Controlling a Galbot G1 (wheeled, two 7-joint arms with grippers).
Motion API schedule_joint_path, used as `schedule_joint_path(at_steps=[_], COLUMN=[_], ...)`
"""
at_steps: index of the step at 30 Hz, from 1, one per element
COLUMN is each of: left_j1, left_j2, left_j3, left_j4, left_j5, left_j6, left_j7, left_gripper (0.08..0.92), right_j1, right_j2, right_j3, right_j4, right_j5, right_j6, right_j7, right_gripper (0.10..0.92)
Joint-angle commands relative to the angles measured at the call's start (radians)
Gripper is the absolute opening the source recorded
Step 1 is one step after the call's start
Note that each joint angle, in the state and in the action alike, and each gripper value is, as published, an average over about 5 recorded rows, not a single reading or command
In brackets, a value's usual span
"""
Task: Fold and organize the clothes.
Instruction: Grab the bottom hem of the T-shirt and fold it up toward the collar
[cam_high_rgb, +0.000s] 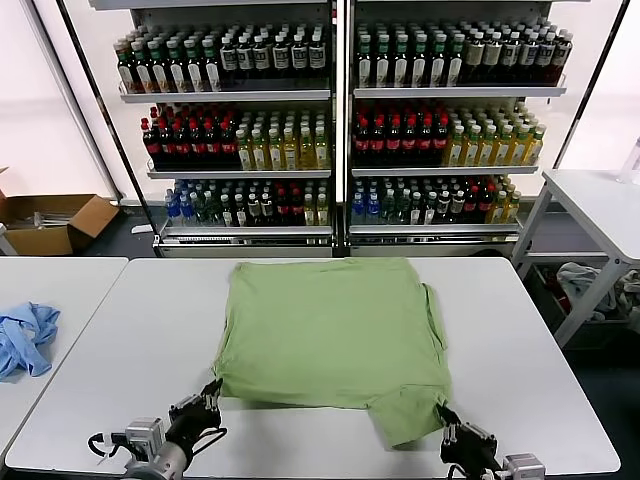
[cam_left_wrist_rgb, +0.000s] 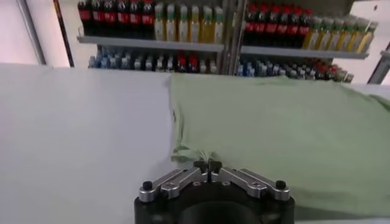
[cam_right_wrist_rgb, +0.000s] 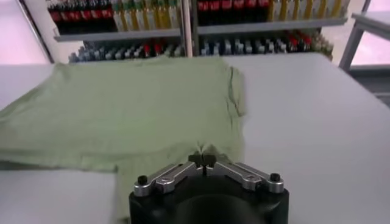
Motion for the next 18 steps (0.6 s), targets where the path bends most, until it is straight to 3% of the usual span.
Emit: schedule_joint_path(at_steps=[1, 8, 18], left_j1=[-0.184, -0.376, -0.482], left_j2=[-0.005, -0.054, -0.075], left_j3=[0.002, 0.075, 0.136], left_j4=[0.039, 0.151, 0.265], left_j5=[-0.029, -0.030, -0.017], left_j6=[-0.003, 0.048, 0.127], left_j7=[-0.004, -0.027, -0.046], left_gripper=[0.081, 0.081, 0.081], right_j1=[0.152, 0.359, 0.675], right_j2=[-0.009, -0.058, -0.081], right_j3=[0.010, -0.026, -0.196], right_j4=[-0.057, -0.210, -0.471], right_j5=[-0.012, 0.000, -0.030], right_j6=[-0.016, 0.003, 0.020], right_j7=[-0.019, -0.158, -0.275], right_gripper=[0.106, 0.106, 0.106])
